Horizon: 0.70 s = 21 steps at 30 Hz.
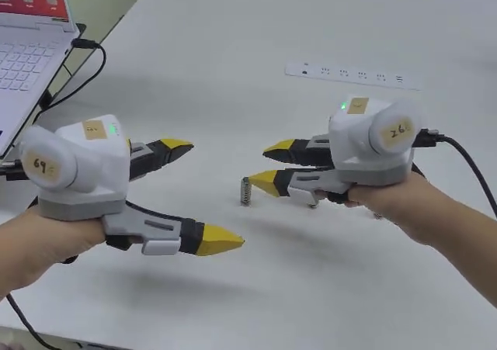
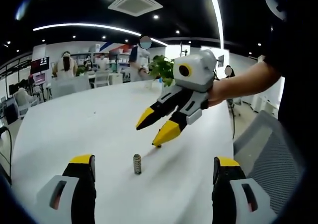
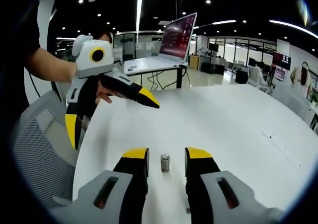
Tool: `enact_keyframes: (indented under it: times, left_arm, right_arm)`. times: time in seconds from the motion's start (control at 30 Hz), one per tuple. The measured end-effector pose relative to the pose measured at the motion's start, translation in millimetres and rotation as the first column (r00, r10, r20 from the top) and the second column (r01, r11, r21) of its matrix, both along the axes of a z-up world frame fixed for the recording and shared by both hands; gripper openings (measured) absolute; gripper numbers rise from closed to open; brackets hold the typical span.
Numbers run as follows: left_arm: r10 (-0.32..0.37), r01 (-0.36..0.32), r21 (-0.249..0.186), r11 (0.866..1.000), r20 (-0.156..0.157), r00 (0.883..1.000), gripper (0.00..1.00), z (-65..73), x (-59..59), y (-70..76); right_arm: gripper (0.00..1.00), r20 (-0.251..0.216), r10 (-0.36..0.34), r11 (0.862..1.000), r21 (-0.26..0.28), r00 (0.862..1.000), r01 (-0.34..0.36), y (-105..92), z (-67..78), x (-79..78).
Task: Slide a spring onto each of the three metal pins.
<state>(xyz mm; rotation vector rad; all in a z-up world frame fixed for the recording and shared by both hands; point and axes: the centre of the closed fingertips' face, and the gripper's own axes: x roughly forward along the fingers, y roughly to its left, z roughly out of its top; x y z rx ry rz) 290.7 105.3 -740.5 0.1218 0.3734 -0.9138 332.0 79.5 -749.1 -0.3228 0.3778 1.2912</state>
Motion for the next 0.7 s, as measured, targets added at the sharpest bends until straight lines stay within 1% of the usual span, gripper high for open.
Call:
enact_keyframes:
  times: [0.03, 0.17, 0.2, 0.23, 0.27, 0.37, 0.4, 0.43, 0.53, 0.57, 0.63, 0.7]
  left_arm:
    - [-0.004, 0.004, 0.000, 1.000, 0.001, 1.000, 0.96, 0.8, -0.3, -1.6]
    - [-0.016, 0.016, 0.000, 1.000, 0.005, 1.000, 0.96, 3.8, -2.1, -7.4]
    - [-0.020, 0.020, 0.001, 1.000, 0.005, 1.000, 0.96, 4.4, -2.7, -9.0]
    - [-0.023, 0.023, 0.003, 1.000, 0.007, 1.000, 0.96, 4.8, -3.0, -10.0]
    - [-0.025, 0.025, 0.004, 1.000, 0.008, 1.000, 0.96, 5.1, -3.1, -10.9]
    - [-0.026, 0.026, -0.003, 1.000, 0.011, 1.000, 0.97, 8.0, -2.6, -14.2]
    - [-0.028, 0.028, -0.007, 1.000, 0.013, 1.000, 0.97, 9.4, -2.6, -16.3]
    - [-0.030, 0.030, -0.008, 1.000, 0.017, 0.999, 0.97, 10.4, -2.5, -18.3]
    - [-0.037, 0.037, -0.010, 0.999, 0.018, 0.999, 0.97, 11.2, -3.2, -22.0]
    - [-0.038, 0.038, -0.009, 0.999, 0.019, 0.999, 0.97, 11.4, -3.3, -22.8]
    - [-0.041, 0.041, -0.009, 0.999, 0.016, 0.999, 0.97, 10.8, -3.9, -24.1]
    - [-0.043, 0.043, -0.004, 0.999, 0.017, 0.999, 0.97, 9.9, -4.4, -25.2]
  right_arm:
    - [0.29, 0.001, -0.005, 1.000, 0.003, 1.000, 0.005, -1.4, 1.3, -0.2]
    - [0.36, 0.013, -0.035, 0.999, 0.033, 0.999, 0.035, -18.5, 11.3, -5.7]
    - [0.38, 0.005, -0.049, 0.997, 0.065, 0.999, 0.049, -23.0, 16.1, -7.3]
    - [0.40, -0.004, -0.064, 0.995, 0.082, 0.998, 0.065, -26.8, 18.5, -8.0]
    - [0.43, -0.003, -0.078, 0.993, 0.087, 0.997, 0.078, -33.7, 19.9, -8.8]
    - [0.44, 0.009, -0.093, 0.992, 0.082, 0.996, 0.092, -46.8, 20.7, -12.6]
    - [0.44, 0.009, -0.101, 0.991, 0.091, 0.995, 0.100, -52.5, 22.0, -14.3]
    - [0.46, -0.002, -0.115, 0.988, 0.106, 0.993, 0.115, -57.5, 23.4, -15.4]
    - [0.52, 0.005, -0.129, 0.985, 0.118, 0.992, 0.127, -67.9, 24.6, -20.0]
    - [0.54, 0.009, -0.128, 0.985, 0.116, 0.992, 0.126, -70.2, 24.3, -21.6]
    - [0.56, 0.027, -0.121, 0.989, 0.094, 0.992, 0.118, -75.7, 22.1, -26.6]
    - [0.60, 0.041, -0.122, 0.989, 0.087, 0.992, 0.118, -80.1, 22.5, -30.0]
